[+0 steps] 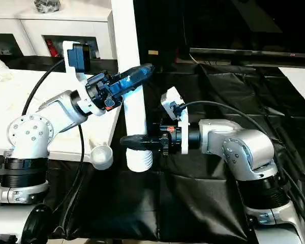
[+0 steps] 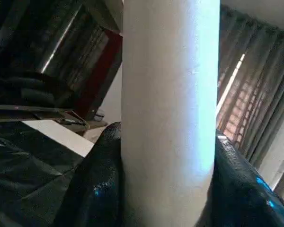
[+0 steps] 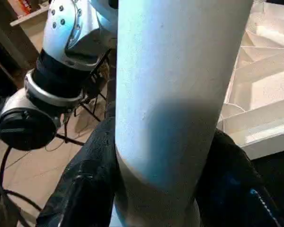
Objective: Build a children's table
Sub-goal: Pick table leg
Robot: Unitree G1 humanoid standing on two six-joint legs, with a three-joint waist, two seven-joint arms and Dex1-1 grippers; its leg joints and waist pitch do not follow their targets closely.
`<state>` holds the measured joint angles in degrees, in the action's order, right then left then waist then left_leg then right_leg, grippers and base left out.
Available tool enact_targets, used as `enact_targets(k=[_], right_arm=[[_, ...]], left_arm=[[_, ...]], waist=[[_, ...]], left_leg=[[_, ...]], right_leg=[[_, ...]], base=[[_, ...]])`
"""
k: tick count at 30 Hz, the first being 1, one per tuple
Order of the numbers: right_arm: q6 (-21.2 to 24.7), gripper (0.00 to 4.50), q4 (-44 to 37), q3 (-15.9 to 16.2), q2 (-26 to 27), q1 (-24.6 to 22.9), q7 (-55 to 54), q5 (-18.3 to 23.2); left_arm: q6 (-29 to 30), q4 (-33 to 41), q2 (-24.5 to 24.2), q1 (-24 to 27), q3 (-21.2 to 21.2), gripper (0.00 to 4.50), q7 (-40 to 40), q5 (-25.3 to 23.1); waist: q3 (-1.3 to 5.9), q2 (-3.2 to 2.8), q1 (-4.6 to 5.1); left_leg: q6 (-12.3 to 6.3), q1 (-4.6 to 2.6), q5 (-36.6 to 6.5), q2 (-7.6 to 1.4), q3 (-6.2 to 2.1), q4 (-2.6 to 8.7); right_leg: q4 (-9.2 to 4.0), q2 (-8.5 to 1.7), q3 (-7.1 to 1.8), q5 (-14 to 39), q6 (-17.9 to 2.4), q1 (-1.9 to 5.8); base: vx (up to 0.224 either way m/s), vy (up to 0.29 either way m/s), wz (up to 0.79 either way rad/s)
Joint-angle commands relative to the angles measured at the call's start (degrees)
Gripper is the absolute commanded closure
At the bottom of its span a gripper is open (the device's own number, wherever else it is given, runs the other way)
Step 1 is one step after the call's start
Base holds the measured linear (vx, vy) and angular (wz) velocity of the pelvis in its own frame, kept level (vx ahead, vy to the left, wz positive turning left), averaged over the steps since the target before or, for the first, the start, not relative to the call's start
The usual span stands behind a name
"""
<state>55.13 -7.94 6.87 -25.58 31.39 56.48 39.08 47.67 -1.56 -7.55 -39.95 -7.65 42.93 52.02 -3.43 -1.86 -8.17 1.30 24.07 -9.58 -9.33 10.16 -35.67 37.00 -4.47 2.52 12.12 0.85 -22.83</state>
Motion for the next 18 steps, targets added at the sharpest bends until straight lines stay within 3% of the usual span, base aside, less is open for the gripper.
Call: enact_targets(k=[1, 6, 10, 14, 18], right_arm=[[-1.58, 2.59, 0.53, -0.45, 0.11, -0.05, -2.5, -1.75], [-2.98, 2.6, 0.18, -1.17, 1.7, 0.34, -5.84, -3.12], [-3.46, 2.6, -1.81, -0.93, 4.97, 1.02, -13.65, -6.33], [-2.98, 2.6, -3.5, -0.05, 7.9, 0.39, -18.16, -7.59], [-2.76, 2.6, -4.75, 0.55, 10.04, -0.36, -20.91, -8.03]], left_arm=[[-0.14, 0.73, 0.41, -1.02, -0.01, 1.95, -0.99, 0.35], [-2.77, 0.82, 1.8, -0.83, 0.73, 1.57, -8.55, -5.08], [-3.19, 0.69, 3.77, -1.18, 2.89, 1.56, -22.45, -13.94], [-5.16, -0.9, 7.7, -2.17, -0.02, 1.74, -31.71, -15.44], [-8.4, -1.94, 10.1, -3.59, -2.48, 1.94, -35.47, -15.56]], waist=[[4.34, 0.51, 0.04], [4.38, 0.39, 0.1], [4.45, 0.26, 0.2], [4.47, 0.44, 0.3], [4.49, 0.34, 0.32]], left_leg=[[2.23, -2.12, -10.46, -3.43, -1.45, 4.53], [2.8, -2.11, -10.93, -3.53, -1.57, 4.64], [3.25, -2.07, -10.0, -3.5, -1.68, 4.6], [3.28, -2.01, -9.91, -3.3, -1.63, 4.47], [3.07, -1.93, -9.91, -3.2, -1.64, 4.49]], right_leg=[[-4.55, -4.08, -2.32, 8.12, -12.07, 2.25], [-4.64, -4.02, -2.38, 7.75, -11.28, 2.33], [-4.55, -3.98, -2.4, 6.65, -10.33, 2.4], [-4.72, -3.91, -2.32, 6.05, -10.4, 2.49], [-4.8, -3.74, -2.32, 5.67, -9.75, 2.46]], base=[[0.0, 0.0, 0.0], [0.0, 0.0, 0.0], [0.0, 0.0, 0.0], [0.0, 0.0, 0.0], [0.0, 0.0, 0.0]])
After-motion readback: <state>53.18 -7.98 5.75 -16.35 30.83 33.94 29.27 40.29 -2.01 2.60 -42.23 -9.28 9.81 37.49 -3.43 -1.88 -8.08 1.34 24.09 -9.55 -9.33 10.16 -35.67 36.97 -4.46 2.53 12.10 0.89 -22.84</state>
